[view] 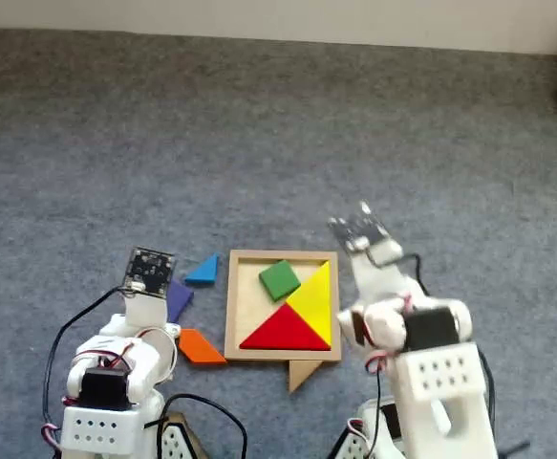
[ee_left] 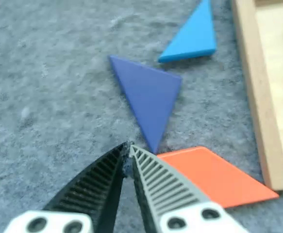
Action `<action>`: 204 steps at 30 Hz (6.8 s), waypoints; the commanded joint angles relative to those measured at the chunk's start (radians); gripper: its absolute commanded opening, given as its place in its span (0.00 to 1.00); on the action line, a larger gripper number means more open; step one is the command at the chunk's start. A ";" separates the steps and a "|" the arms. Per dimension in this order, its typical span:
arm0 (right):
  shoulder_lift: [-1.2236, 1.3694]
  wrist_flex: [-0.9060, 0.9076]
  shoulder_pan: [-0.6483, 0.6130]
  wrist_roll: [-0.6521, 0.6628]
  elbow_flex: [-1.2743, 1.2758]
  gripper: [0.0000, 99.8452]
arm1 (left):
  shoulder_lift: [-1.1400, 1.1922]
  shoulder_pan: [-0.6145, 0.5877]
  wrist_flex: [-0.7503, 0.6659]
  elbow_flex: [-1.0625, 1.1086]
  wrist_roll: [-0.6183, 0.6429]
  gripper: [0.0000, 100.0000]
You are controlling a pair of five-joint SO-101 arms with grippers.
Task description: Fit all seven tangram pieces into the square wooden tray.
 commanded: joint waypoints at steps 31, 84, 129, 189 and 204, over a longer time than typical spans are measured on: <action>-0.754 -0.269 0.133 -0.272 0.736 0.05 | 0.268 0.008 -0.018 -0.545 -0.569 0.12; -0.751 -0.271 0.131 -0.267 0.750 0.05 | 1.977 0.111 -0.276 -1.262 -0.454 0.12; -0.753 -0.420 0.380 -0.273 0.753 0.05 | 2.032 0.588 -0.169 -1.603 -0.629 0.15; -0.753 -0.472 0.486 -0.273 0.756 0.05 | 1.699 0.860 0.021 -1.242 -0.021 0.11; -0.753 -0.472 0.490 -0.273 0.756 0.05 | 1.257 0.883 -0.161 -0.883 -0.020 0.01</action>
